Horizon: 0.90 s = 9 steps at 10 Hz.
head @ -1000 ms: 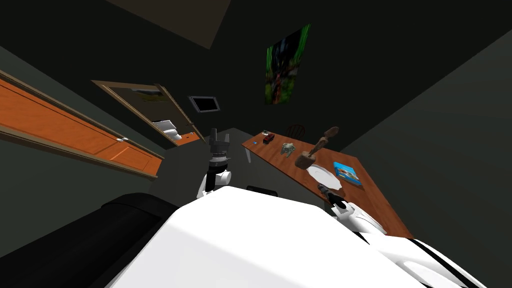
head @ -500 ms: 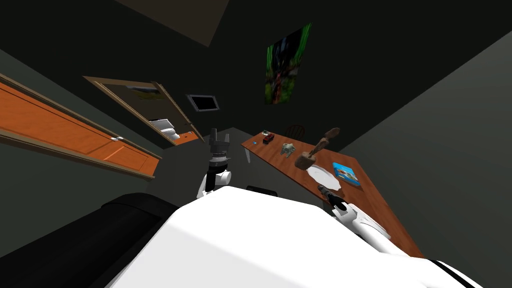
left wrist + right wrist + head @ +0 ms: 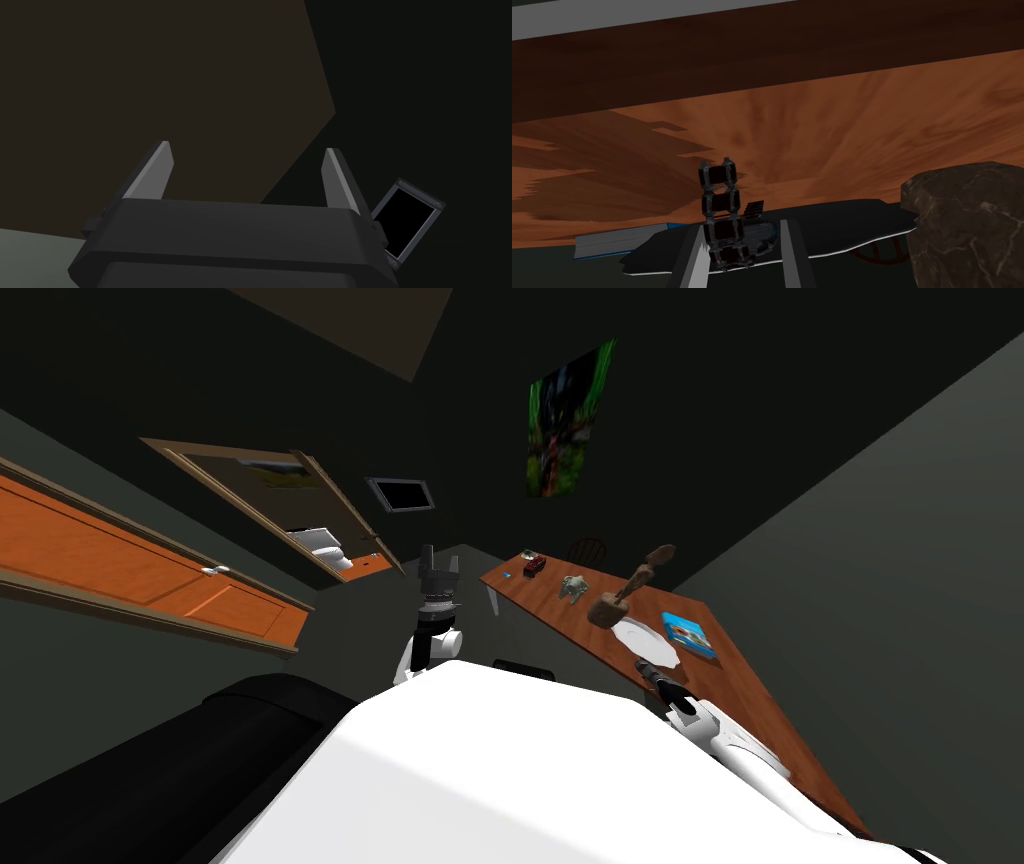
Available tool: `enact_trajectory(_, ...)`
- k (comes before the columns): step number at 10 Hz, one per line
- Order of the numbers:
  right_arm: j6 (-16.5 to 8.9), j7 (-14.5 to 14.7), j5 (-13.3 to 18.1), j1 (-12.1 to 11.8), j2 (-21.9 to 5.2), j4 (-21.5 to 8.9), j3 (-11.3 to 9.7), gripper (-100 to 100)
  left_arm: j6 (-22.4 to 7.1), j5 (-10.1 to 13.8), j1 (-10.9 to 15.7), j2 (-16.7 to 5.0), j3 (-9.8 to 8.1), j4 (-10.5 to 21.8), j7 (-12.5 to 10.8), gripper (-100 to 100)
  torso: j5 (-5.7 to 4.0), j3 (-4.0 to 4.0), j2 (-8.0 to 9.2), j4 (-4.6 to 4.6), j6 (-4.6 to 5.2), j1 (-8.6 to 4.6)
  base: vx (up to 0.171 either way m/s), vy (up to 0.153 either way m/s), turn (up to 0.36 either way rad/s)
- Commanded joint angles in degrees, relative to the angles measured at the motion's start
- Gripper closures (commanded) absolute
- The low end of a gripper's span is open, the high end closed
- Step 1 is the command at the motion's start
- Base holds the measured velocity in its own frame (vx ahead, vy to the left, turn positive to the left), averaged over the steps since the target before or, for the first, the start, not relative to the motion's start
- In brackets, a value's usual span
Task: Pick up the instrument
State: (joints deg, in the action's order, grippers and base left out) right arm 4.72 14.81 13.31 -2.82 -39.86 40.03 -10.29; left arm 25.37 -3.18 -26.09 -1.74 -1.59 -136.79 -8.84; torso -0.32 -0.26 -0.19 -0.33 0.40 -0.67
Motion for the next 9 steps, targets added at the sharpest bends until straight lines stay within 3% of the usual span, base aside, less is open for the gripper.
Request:
enact_trajectory(1,-1.48,-0.11,0.35,-2.79,-0.20,2.86,0.33,100,0.00,0.00,0.00,0.00,0.00,0.00,0.00,0,0.00,0.00,0.00,0.00,0.00,0.00,0.048,-0.017,-0.040)
enact_trajectory(2,-1.48,-0.11,0.35,-2.79,-0.20,5.10,0.33,100,0.00,0.00,0.00,0.00,0.00,0.00,0.00,0,-0.01,0.00,0.03,-0.03,0.08,-0.02,0.036,-0.011,-0.052)
enact_trajectory(3,-3.16,-0.41,0.56,-5.53,-0.59,6.97,0.56,100,0.00,0.00,0.00,0.00,0.00,0.00,0.00,0,0.02,0.03,0.04,0.03,-0.02,0.01,0.053,-0.009,-0.046)
enact_trajectory(5,-3.16,-0.41,0.56,-5.76,-0.59,10.11,0.56,100,0.00,0.00,0.00,0.00,0.00,0.00,0.00,0,0.03,0.03,0.03,0.02,-0.01,0.06,0.032,-0.005,-0.030)
enact_trajectory(6,-4.85,-0.71,0.78,-8.55,-0.98,11.99,0.79,100,0.00,0.00,0.00,0.00,0.00,0.00,0.00,0,0.05,0.07,0.07,0.07,-0.08,0.11,0.043,-0.003,-0.035)
enact_trajectory(8,-4.85,-0.71,0.78,-8.73,-0.98,15.00,0.79,100,0.00,0.00,0.00,0.00,0.00,0.00,0.00,0,0.07,0.06,0.06,0.06,-0.04,0.13,0.027,0.000,-0.036)
enact_trajectory(9,-6.53,-1.01,1.00,-11.68,-1.36,17.16,1.01,100,0.00,0.00,0.01,0.00,0.00,0.00,0.00,0,0.07,0.09,0.09,0.10,-0.12,0.15,0.039,-0.005,-0.038)
